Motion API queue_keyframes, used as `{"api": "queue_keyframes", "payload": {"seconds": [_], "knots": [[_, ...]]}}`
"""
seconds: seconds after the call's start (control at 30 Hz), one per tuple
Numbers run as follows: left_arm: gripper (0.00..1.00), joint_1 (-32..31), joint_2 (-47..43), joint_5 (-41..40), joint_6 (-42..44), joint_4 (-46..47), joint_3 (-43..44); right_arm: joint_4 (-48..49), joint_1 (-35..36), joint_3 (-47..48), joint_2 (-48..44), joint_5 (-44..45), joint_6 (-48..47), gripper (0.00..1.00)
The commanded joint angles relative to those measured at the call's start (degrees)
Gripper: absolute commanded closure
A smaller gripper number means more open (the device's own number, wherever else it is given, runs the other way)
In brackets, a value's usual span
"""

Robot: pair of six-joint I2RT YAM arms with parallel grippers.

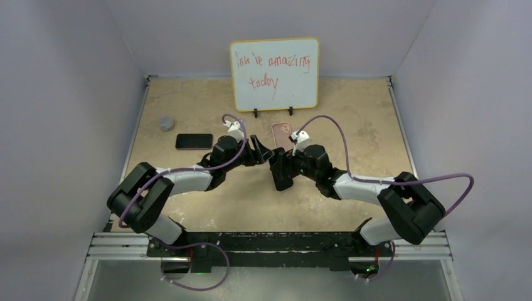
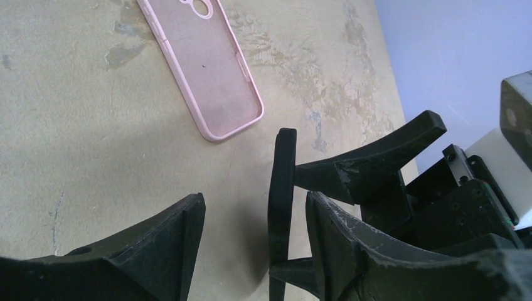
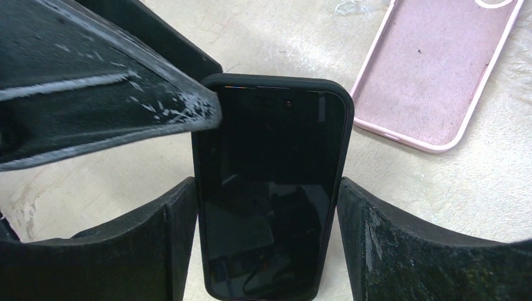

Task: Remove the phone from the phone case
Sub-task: Adjust the phone.

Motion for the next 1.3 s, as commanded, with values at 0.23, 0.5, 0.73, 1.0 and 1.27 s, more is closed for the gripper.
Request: {"api": "queue_keyframes", "payload": {"seconds": [0.23, 0.5, 0.73, 1.0, 1.27], "knots": [[0.58, -2.17, 3.64, 2.72, -1.79, 6.62, 2.06, 8.72, 0.48, -0.41, -2.16, -1.95, 0.40, 0.86], [0.89, -2.18, 2.80, 5.20, -3.23, 9.33, 1.47, 11.37, 0.53, -0.46, -2.40, -1.65, 1.54, 0.81], [1.00, 2.01, -3.97, 5.83, -4.90, 9.10, -0.94, 13.23, -0.73, -3.38, -4.83, -2.76, 6.09, 0.58], [1.00, 9.54, -14.29, 10.71, -11.01, 12.95, -5.16, 22.47, -9.27, -7.87, -7.00, -19.27, 16.70, 0.32], [1.00, 10.25, -21.09, 12.09, -17.53, 18.07, -7.13, 35.63, -10.56, -7.89, -2.67, -29.72, 26.79, 0.28]]}}
